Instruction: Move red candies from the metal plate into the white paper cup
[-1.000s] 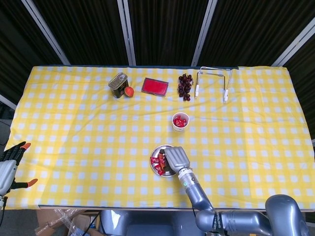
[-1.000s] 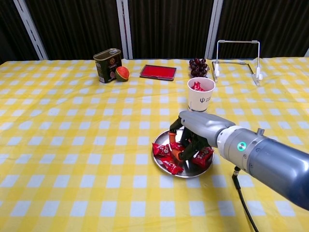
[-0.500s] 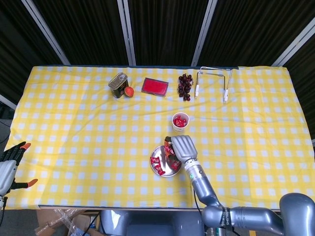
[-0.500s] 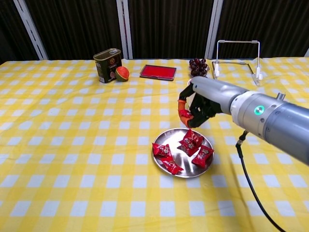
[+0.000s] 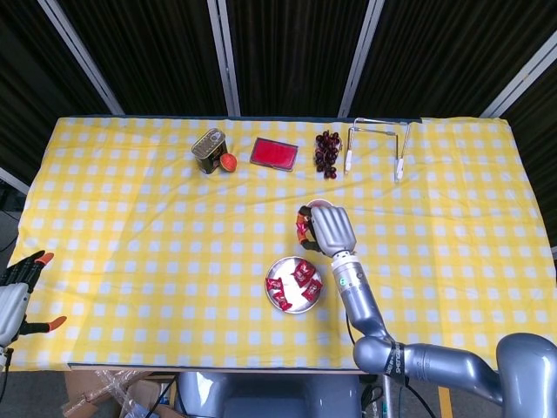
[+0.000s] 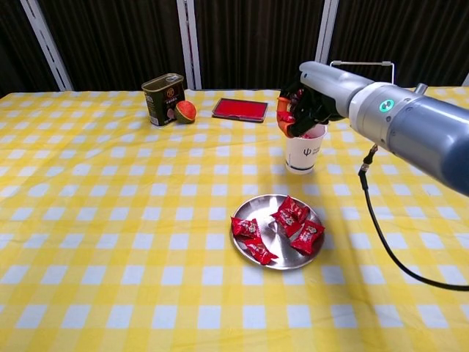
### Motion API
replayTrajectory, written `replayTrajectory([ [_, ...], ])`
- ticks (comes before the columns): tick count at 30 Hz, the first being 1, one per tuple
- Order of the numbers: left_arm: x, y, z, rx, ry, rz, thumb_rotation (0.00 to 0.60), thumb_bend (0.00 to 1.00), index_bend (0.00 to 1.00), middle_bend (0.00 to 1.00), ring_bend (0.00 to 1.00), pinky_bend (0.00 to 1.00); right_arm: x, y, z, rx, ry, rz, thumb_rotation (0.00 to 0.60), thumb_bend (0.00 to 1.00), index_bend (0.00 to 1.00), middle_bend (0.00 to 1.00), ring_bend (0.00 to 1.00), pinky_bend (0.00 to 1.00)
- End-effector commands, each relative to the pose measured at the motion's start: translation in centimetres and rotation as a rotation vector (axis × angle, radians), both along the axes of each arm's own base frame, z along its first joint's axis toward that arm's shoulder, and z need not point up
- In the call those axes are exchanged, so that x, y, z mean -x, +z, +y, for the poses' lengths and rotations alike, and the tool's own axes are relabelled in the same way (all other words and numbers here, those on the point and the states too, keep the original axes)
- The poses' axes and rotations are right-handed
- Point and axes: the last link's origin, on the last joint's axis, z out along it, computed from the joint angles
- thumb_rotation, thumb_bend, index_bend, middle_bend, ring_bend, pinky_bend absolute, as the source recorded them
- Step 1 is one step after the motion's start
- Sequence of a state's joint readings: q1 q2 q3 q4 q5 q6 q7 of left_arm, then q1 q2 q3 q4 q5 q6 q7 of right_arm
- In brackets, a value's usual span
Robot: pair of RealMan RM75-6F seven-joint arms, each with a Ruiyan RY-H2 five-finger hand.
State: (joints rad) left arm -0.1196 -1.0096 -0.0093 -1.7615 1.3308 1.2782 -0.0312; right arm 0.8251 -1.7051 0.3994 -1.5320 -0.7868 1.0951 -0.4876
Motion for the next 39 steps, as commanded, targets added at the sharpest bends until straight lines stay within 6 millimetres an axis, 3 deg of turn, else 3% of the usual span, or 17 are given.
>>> replayTrajectory([
  [1, 0.0, 0.0, 0.0, 0.0, 0.002, 0.001, 0.6, 0.03, 0.0, 0.0, 0.0, 0.0, 0.0, -0.1, -2.0, 0.019, -0.026, -0.012, 0.6, 0.54, 0.59, 0.84, 0.86, 0.98],
  [8, 0.0, -0.1, 0.1, 0.002, 0.004, 0.0, 0.6, 0.03, 0.0, 0.0, 0.0, 0.0, 1.6, -0.4, -4.2, 0.033, -0.071, 0.013, 0.6, 0.54, 0.59, 0.84, 0.86, 0.98],
  [15, 0.0, -0.1, 0.1, 0.005, 0.007, -0.001, 0.6, 0.03, 0.0, 0.0, 0.0, 0.0, 2.8, -1.0, -4.9, 0.032, -0.095, 0.032, 0.6, 0.54, 0.57, 0.84, 0.86, 0.98],
  [29, 0.0, -0.1, 0.1, 0.005, 0.007, -0.001, 0.6, 0.03, 0.0, 0.0, 0.0, 0.0, 3.5, -0.7, -4.6, 0.04, -0.098, 0.045, 0.6, 0.55, 0.37, 0.84, 0.84, 0.98],
  [39, -0.1, -0.1, 0.1, 0.005, 0.002, -0.002, 0.6, 0.03, 0.0, 0.0, 0.0, 0.0, 3.0, 1.0, -3.3, 0.066, -0.062, 0.021, 0.6, 0.55, 0.35, 0.84, 0.84, 0.98],
])
